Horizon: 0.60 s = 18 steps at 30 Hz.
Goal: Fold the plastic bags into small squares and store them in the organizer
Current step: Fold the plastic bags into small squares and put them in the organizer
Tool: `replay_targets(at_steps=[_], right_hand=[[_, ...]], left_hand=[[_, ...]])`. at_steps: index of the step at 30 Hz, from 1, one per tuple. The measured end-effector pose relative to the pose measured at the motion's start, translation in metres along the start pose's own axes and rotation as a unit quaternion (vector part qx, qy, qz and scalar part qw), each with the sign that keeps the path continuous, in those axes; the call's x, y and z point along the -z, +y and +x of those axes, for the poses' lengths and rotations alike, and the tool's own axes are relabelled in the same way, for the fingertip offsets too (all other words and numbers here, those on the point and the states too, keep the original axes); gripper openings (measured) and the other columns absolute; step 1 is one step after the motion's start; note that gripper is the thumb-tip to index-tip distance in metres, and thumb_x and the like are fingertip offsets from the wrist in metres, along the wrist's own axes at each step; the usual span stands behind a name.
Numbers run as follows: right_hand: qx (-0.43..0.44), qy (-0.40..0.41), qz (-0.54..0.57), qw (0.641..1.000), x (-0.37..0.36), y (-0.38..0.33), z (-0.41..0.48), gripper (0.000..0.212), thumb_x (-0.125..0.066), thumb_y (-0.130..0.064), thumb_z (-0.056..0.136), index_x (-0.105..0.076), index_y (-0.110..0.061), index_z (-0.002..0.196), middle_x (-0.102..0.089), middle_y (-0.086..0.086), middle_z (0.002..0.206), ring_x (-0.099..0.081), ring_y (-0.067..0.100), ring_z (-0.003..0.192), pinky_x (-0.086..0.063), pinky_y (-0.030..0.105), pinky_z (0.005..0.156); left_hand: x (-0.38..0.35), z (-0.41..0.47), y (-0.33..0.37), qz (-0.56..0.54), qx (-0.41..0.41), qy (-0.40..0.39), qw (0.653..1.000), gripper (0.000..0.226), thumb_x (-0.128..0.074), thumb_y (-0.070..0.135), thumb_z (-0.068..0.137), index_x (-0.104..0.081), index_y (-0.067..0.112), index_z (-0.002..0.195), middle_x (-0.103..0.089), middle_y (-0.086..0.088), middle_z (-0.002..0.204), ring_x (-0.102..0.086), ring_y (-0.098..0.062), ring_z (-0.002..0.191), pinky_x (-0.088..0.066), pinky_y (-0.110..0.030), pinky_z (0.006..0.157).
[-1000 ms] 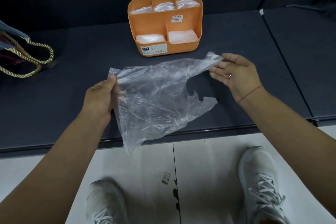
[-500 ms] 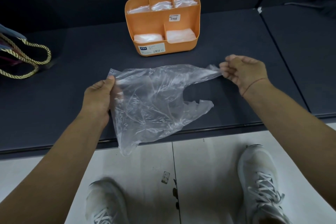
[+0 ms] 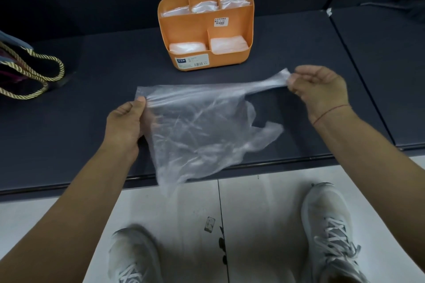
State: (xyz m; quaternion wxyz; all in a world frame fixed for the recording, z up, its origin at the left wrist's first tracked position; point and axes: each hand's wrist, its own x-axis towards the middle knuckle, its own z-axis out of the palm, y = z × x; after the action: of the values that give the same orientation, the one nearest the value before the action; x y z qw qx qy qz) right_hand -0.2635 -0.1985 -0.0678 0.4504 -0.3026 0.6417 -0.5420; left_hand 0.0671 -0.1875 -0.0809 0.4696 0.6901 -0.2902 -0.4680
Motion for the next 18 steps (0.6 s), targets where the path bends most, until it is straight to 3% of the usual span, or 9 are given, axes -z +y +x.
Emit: replay_targets(at_steps=[3,5,7,10,12,14,16,18], right_hand=[[0.046,0.063,-0.015,0.997,0.008,-0.001,0.008,0.025,-0.065,0.008,0.083,-0.063,-0.017,0.083,-0.066,0.001,0.080,-0.064,0.004,0.071,-0.052,0.018,0.075],[-0.002,0.065,0.010,0.998,0.011,-0.001,0.012,0.018,-0.062,0.002,0.088,-0.061,-0.016,0.088,-0.065,0.004,0.088,-0.065,0.009,0.079,-0.055,0.023,0.078],[-0.093,0.021,0.026,0.995,0.008,-0.003,0.014,0.003,-0.056,-0.011,0.096,-0.057,-0.014,0.094,-0.063,0.008,0.098,-0.066,0.017,0.087,-0.058,0.029,0.077],[-0.164,-0.057,-0.063,0.983,-0.003,-0.008,0.015,0.026,-0.053,-0.034,0.098,-0.053,-0.011,0.111,-0.065,0.007,0.099,-0.066,0.017,0.079,-0.058,0.027,0.062],[-0.104,-0.110,-0.218,0.964,-0.011,-0.008,0.014,0.030,-0.060,-0.039,0.094,-0.061,-0.012,0.106,-0.064,0.003,0.090,-0.059,0.011,0.069,-0.050,0.021,0.057],[-0.023,-0.146,-0.339,0.929,-0.017,-0.006,0.014,0.021,-0.068,-0.034,0.089,-0.069,-0.014,0.093,-0.063,-0.001,0.081,-0.055,0.005,0.069,-0.044,0.017,0.064],[0.001,-0.162,-0.377,0.912,-0.018,-0.005,0.011,0.013,-0.072,-0.029,0.086,-0.070,-0.016,0.084,-0.065,-0.001,0.084,-0.058,0.005,0.078,-0.042,0.017,0.077],[0.015,-0.178,-0.382,0.907,-0.016,-0.005,0.008,0.018,-0.068,-0.029,0.089,-0.069,-0.018,0.075,-0.067,-0.002,0.084,-0.058,0.003,0.081,-0.040,0.016,0.079]], left_hand=[[0.000,0.000,-0.001,0.007,-0.004,-0.005,1.000,0.029,-0.060,0.027,0.097,-0.062,0.018,0.070,-0.067,0.006,0.066,-0.061,-0.009,0.062,-0.053,-0.026,0.065],[0.001,0.001,-0.001,0.011,-0.006,-0.007,1.000,0.028,-0.060,0.027,0.098,-0.063,0.017,0.072,-0.067,0.004,0.068,-0.061,-0.009,0.062,-0.053,-0.027,0.065],[0.001,0.001,-0.001,0.019,-0.010,-0.010,1.000,0.027,-0.059,0.026,0.098,-0.064,0.017,0.074,-0.068,0.007,0.063,-0.062,-0.007,0.058,-0.053,-0.025,0.062],[0.000,0.000,-0.001,0.025,-0.014,-0.011,1.000,0.026,-0.058,0.025,0.099,-0.064,0.018,0.075,-0.068,0.011,0.059,-0.062,-0.002,0.054,-0.051,-0.019,0.054],[-0.002,-0.001,0.000,0.028,-0.017,-0.009,0.999,0.027,-0.058,0.024,0.099,-0.063,0.018,0.074,-0.066,0.012,0.057,-0.061,-0.001,0.053,-0.051,-0.017,0.053],[-0.002,-0.001,0.000,0.035,-0.019,-0.005,0.999,0.028,-0.058,0.025,0.099,-0.063,0.019,0.072,-0.066,0.011,0.057,-0.060,-0.003,0.054,-0.052,-0.020,0.056],[-0.001,0.000,0.000,0.038,-0.017,-0.002,0.999,0.029,-0.059,0.026,0.099,-0.064,0.019,0.071,-0.066,0.009,0.061,-0.060,-0.007,0.057,-0.053,-0.025,0.062],[0.001,0.001,-0.001,0.031,-0.014,0.002,0.999,0.029,-0.059,0.027,0.098,-0.064,0.020,0.070,-0.066,0.006,0.064,-0.060,-0.010,0.060,-0.053,-0.029,0.065]])
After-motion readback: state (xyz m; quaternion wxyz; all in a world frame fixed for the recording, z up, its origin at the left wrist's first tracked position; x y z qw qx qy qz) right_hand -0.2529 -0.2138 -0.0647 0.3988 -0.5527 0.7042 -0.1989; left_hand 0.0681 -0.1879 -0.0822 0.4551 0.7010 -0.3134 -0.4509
